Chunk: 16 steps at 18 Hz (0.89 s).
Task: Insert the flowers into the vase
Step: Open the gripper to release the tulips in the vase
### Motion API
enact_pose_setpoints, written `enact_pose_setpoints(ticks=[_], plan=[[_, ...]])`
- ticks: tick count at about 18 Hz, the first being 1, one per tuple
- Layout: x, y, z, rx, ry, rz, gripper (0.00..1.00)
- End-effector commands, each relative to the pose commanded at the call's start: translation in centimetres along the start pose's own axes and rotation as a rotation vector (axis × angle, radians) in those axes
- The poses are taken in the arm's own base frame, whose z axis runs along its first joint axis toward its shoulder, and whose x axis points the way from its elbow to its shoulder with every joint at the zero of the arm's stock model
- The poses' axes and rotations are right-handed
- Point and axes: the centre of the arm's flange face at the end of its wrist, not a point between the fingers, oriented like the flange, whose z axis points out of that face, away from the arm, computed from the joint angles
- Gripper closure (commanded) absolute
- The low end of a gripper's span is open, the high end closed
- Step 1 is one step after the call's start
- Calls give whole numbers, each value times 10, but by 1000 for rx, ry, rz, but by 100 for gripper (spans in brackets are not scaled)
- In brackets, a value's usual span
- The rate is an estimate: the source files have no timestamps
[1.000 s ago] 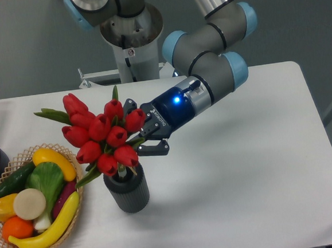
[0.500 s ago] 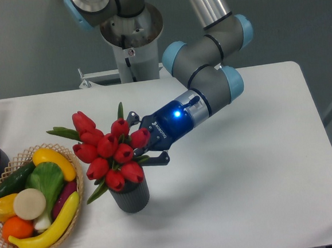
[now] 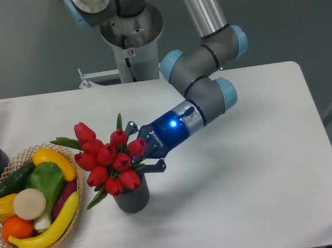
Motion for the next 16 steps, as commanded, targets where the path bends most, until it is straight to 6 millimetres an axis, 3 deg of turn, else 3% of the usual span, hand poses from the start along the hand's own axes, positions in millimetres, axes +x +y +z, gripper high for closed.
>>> enact_pose_setpoints(ticks=[11, 16], plan=[[2, 9, -2, 1, -4, -7, 74], [3, 9, -3, -2, -5, -8, 65]])
